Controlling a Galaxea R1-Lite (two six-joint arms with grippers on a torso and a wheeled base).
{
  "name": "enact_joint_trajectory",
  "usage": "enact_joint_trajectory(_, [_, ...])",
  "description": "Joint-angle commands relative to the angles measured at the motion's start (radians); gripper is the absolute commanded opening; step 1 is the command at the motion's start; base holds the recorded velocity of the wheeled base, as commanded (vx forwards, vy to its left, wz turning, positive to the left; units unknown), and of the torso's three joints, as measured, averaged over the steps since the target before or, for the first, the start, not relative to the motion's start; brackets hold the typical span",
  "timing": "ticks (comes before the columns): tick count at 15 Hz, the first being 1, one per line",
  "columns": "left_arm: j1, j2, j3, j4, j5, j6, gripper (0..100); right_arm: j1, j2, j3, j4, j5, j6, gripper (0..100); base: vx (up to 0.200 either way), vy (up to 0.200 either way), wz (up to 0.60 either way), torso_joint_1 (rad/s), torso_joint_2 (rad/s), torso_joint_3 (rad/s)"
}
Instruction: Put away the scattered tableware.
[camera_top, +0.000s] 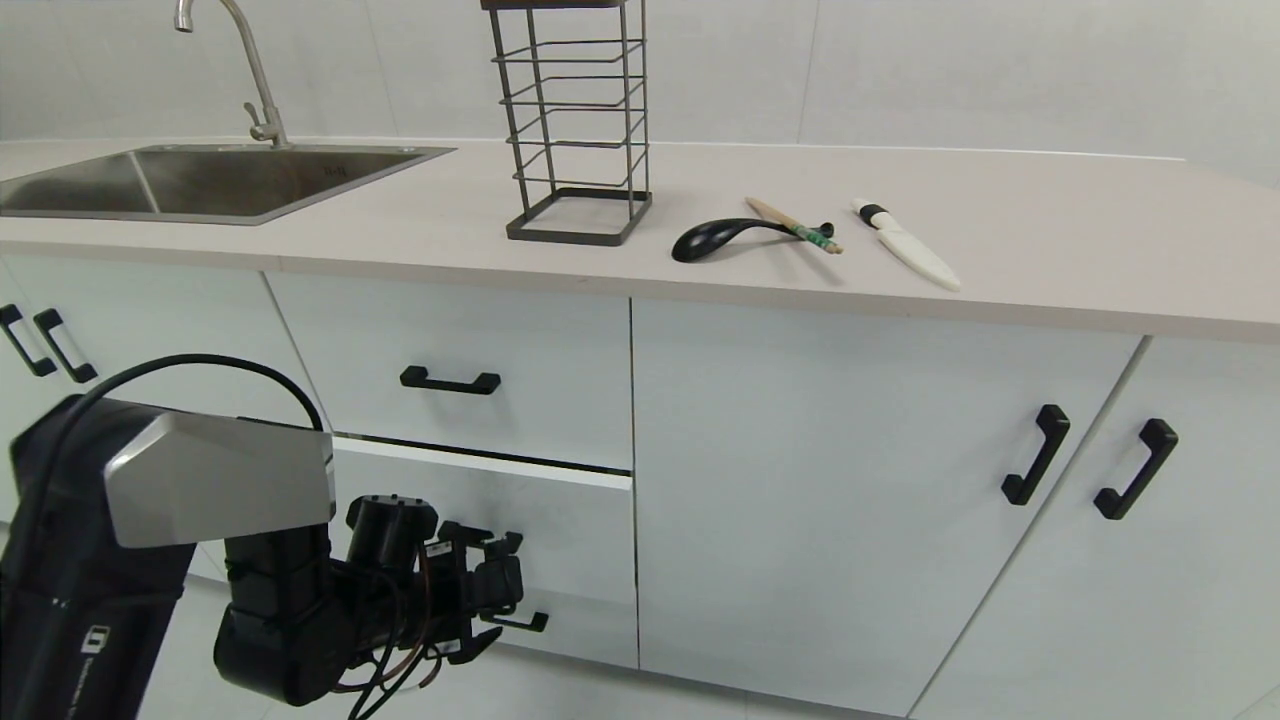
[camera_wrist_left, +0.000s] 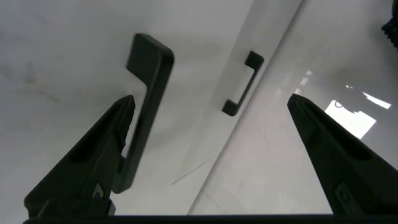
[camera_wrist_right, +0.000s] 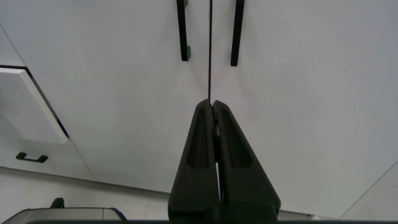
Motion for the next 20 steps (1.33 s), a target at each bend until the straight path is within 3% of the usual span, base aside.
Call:
enact_joint_trajectory(1, [-0.004,0.005,0.042,-0.001,0.002,-0.001,100,0.0,0.001,0.0,0.0,0.001,0.0,0,0.0,0.0,0.0,0.0,0.0,0.0])
enact_joint_trajectory(4, [0.002,-0.035,0.097,-0.037,0.005,-0.004,100,0.0,0.001,0.0,0.0,0.001,0.0,0,0.0,0.0,0.0,0.0,0.0,0.0])
enact_joint_trajectory(6, [0.008,-0.062,0.183,-0.044,0.007,-0.007,100,0.0,0.001,0.0,0.0,0.001,0.0,0,0.0,0.0,0.0,0.0,0.0,0.0])
enact_joint_trajectory(9, [-0.01,-0.147,0.289,-0.156,0.005,-0.009,100,0.0,0.001,0.0,0.0,0.001,0.0,0,0.0,0.0,0.0,0.0,0.0,0.0])
enact_joint_trajectory(11, [-0.052,-0.322,0.436,-0.184,0.005,-0.033,100,0.0,0.001,0.0,0.0,0.001,0.0,0,0.0,0.0,0.0,0.0,0.0,0.0])
enact_joint_trajectory(13, [-0.099,-0.443,0.505,-0.178,0.007,-0.079,100,0.0,0.001,0.0,0.0,0.001,0.0,0,0.0,0.0,0.0,0.0,0.0,0.0])
enact_joint_trajectory(14, [-0.122,-0.484,0.505,-0.178,0.007,-0.093,100,0.0,0.001,0.0,0.0,0.001,0.0,0,0.0,0.0,0.0,0.0,0.0,0.0])
enact_joint_trajectory(16, [-0.222,-0.544,0.496,-0.178,0.007,-0.182,100,0.0,0.001,0.0,0.0,0.001,0.0,0,0.0,0.0,0.0,0.0,0.0,0.0])
enact_joint_trajectory(17, [-0.245,-0.547,0.474,-0.179,0.007,-0.207,100,0.0,0.001,0.0,0.0,0.001,0.0,0,0.0,0.0,0.0,0.0,0.0,0.0])
enact_joint_trajectory(20, [-0.239,-0.541,0.393,-0.176,0.005,-0.211,100,0.0,0.001,0.0,0.0,0.001,0.0,0,0.0,0.0,0.0,0.0,0.0,0.0])
